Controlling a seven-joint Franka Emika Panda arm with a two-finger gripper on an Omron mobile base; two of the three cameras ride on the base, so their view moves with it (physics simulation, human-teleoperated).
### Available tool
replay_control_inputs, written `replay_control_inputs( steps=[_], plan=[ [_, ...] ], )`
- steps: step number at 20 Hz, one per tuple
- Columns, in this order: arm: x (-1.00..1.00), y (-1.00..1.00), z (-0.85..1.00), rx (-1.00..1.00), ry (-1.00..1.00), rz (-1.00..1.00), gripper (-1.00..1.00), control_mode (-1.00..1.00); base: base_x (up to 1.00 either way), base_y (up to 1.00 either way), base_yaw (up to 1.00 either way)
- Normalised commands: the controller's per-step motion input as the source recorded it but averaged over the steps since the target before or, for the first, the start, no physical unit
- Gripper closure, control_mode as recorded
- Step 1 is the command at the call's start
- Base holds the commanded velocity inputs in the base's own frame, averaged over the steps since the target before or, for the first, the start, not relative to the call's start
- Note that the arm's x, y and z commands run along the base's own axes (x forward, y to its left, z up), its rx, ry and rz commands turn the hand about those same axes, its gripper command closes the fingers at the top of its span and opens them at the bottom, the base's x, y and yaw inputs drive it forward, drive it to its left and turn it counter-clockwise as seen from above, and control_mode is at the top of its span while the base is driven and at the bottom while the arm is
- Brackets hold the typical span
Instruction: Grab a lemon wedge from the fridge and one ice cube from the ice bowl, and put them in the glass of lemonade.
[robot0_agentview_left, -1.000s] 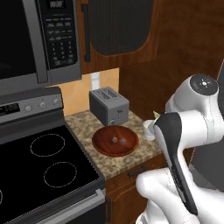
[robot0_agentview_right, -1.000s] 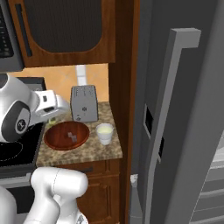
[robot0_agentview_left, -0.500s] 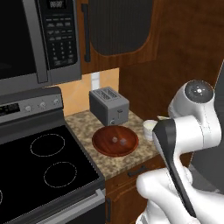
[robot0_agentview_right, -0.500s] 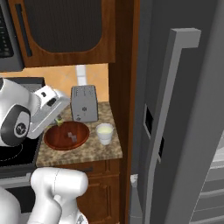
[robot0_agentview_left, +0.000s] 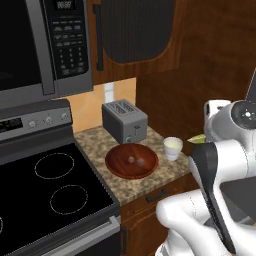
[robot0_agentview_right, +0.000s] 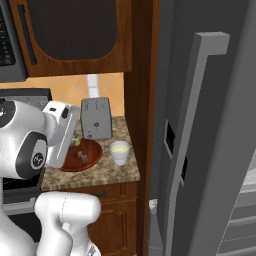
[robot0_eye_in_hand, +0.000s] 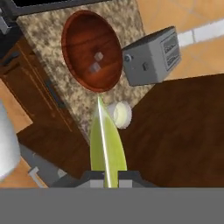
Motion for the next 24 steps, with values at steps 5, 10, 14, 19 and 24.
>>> replay_control_inputs(
  steps=[5,10,14,19,24],
  plan=[
    [0.00,0.16,-0.15,-0.51,0.22,0.25,1.00,-1.00,0.00,0.00,0.00],
    [0.00,0.02,-0.09,-0.51,0.22,0.26,1.00,-1.00,0.00,0.00,0.00],
    [0.00,0.00,-0.10,-0.49,0.19,0.29,1.00,-1.00,0.00,0.00,0.00],
    [0.02,0.00,-0.24,-0.46,0.19,0.28,1.00,-1.00,0.00,0.00,0.00],
    [0.30,0.00,-0.32,-0.38,0.10,0.17,1.00,-1.00,0.00,0.00,0.00]
  ],
)
